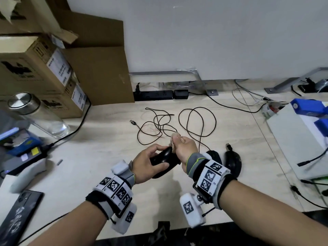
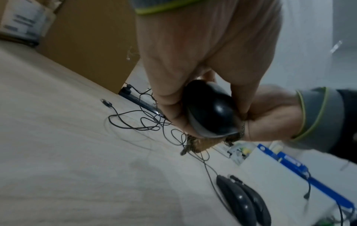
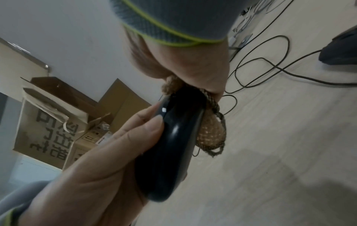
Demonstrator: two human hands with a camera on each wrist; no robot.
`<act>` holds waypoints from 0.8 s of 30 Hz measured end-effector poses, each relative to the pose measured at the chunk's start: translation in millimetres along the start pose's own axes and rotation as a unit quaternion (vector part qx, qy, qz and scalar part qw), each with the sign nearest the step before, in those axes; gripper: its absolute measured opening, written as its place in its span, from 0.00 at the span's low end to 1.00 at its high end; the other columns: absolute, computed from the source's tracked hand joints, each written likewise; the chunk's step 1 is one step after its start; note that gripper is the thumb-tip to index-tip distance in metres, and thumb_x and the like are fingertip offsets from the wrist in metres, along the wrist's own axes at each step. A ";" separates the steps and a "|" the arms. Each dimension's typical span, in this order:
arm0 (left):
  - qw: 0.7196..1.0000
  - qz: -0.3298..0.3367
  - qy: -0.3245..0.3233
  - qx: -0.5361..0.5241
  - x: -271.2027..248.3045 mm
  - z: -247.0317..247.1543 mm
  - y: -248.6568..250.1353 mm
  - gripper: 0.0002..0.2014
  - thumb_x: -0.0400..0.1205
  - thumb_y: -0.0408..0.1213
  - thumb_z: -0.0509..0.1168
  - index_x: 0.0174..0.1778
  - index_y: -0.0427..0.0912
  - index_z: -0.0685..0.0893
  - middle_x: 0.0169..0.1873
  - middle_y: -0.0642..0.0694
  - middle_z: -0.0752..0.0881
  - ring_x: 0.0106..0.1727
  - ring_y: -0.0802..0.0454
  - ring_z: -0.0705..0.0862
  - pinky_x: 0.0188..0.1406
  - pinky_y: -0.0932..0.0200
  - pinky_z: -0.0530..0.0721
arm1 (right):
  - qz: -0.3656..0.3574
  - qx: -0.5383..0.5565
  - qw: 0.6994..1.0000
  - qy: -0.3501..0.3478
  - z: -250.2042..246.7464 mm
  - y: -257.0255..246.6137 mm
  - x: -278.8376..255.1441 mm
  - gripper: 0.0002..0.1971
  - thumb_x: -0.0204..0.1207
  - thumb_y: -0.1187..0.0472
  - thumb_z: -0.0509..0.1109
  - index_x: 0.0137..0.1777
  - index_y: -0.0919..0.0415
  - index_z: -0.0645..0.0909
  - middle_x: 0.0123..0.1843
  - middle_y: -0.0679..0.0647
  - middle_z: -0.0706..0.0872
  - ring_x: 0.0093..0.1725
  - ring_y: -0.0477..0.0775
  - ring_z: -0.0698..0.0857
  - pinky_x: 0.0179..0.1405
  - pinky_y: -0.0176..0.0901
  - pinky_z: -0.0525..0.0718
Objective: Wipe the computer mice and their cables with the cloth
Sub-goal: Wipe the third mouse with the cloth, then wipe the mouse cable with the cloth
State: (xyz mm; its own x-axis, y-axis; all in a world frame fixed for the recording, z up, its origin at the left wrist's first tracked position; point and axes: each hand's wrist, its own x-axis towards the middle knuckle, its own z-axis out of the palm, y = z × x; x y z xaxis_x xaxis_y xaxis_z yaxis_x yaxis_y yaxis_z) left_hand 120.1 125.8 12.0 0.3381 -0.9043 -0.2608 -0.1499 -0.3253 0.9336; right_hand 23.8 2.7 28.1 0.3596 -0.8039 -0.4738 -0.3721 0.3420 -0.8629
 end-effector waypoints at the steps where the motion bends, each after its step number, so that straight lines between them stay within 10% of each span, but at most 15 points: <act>1: 1.000 0.005 -0.002 0.029 0.5 0.8 -4.2 0.23 0.68 0.49 0.73 0.59 0.66 0.79 0.41 0.51 0.90 0.39 0.51 0.88 0.40 0.54 0.87 | 0.000 -0.009 1.000 -0.001 -0.8 1.0 2.3 0.18 0.75 0.50 0.65 0.25 0.55 0.73 0.23 0.51 0.75 0.27 0.55 0.73 0.29 0.42 0.69; 8: 0.969 -0.037 -0.033 0.243 3.2 11.8 -39.6 0.23 0.73 0.47 0.73 0.65 0.58 0.79 0.56 0.53 0.86 0.56 0.54 0.85 0.51 0.68 0.75 | -0.018 0.040 0.999 -0.008 -18.9 -32.0 7.2 0.14 0.82 0.55 0.62 0.36 0.59 0.74 0.21 0.52 0.73 0.29 0.61 0.88 0.17 0.34 0.76; 13: 0.962 -0.043 0.013 0.269 20.7 9.8 -41.4 0.25 0.74 0.49 0.72 0.68 0.56 0.79 0.58 0.49 0.76 0.54 0.49 0.83 0.57 0.58 0.80 | -0.092 0.030 0.995 -0.033 -24.4 -66.5 2.3 0.17 0.80 0.54 0.62 0.29 0.58 0.74 0.22 0.53 0.74 0.35 0.68 0.90 0.30 0.46 0.83; 17: 0.899 -0.118 -0.078 0.415 23.6 7.3 -53.8 0.27 0.76 0.57 0.65 0.72 0.59 0.74 0.64 0.45 0.71 0.58 0.43 0.82 0.60 0.51 0.81 | -0.144 0.082 0.986 -0.031 -38.1 -104.7 -17.0 0.15 0.85 0.54 0.61 0.39 0.61 0.76 0.23 0.54 0.72 0.26 0.61 0.88 0.22 0.40 0.81; 21: 0.940 -0.142 -0.019 0.309 25.2 12.2 -68.6 0.26 0.77 0.53 0.68 0.72 0.55 0.76 0.65 0.44 0.77 0.63 0.44 0.82 0.60 0.56 0.81 | -0.197 0.095 0.976 -0.009 -54.3 -127.3 -24.1 0.13 0.87 0.58 0.58 0.47 0.67 0.76 0.29 0.57 0.71 0.14 0.42 0.79 0.09 0.25 0.65; 24: 0.950 -0.149 0.011 0.274 29.6 21.4 -71.8 0.26 0.77 0.53 0.68 0.72 0.52 0.76 0.64 0.43 0.81 0.60 0.44 0.84 0.57 0.53 0.84 | -0.160 0.113 0.979 -0.051 -52.0 -114.0 -20.3 0.15 0.86 0.55 0.60 0.40 0.63 0.75 0.28 0.57 0.70 0.19 0.52 0.85 0.17 0.39 0.81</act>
State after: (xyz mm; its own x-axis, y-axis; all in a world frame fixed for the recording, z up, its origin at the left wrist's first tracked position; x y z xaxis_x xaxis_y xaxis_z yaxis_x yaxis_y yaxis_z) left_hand 120.9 116.5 -68.0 0.4600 -0.7455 -0.4823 -0.5037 -0.6664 0.5497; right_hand 14.4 -45.3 145.3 0.5142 -0.8390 -0.1779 -0.0323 0.1883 -0.9816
